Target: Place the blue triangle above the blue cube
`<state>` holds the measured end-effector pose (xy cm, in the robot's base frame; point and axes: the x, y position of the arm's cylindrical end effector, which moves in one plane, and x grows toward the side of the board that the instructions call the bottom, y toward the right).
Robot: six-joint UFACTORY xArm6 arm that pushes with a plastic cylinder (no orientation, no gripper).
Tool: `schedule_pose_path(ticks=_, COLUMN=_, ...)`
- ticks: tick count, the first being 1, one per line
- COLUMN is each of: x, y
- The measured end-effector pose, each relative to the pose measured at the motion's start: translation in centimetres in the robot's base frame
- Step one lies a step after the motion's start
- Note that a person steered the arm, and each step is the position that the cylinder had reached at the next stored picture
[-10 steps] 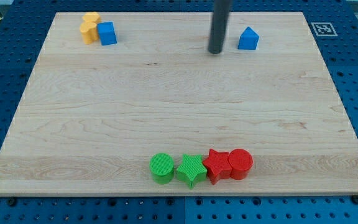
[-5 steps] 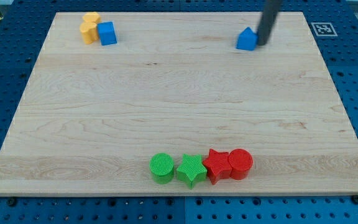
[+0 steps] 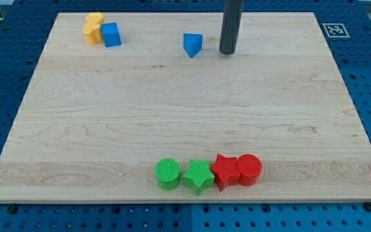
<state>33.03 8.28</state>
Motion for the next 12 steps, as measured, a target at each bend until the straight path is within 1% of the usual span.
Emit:
schedule_pose_path(ticks=1, x=-0.3, y=-3.6)
schedule_pose_path(ticks=3, x=-5.7, y=-14.4)
schedule_pose_path(ticks=4, x=-7.3, y=-16.1)
schedule_pose_path(ticks=5, x=-7.3, y=-15.7)
schedule_pose_path(ticks=6, x=-7.0, y=-12.1)
schedule_pose_path(ticks=7, x=-7.7, y=-11.0)
schedule_pose_path(ticks=8, x=-9.6, y=-12.9)
schedule_pose_path(ticks=9, x=-10.5, y=-17.0)
schedule_pose_path(ticks=10, x=-10.5, y=-21.7)
schedule_pose_path(ticks=11, x=-10.7, y=-23.7)
schedule_pose_path(ticks=12, x=-12.0, y=-21.0)
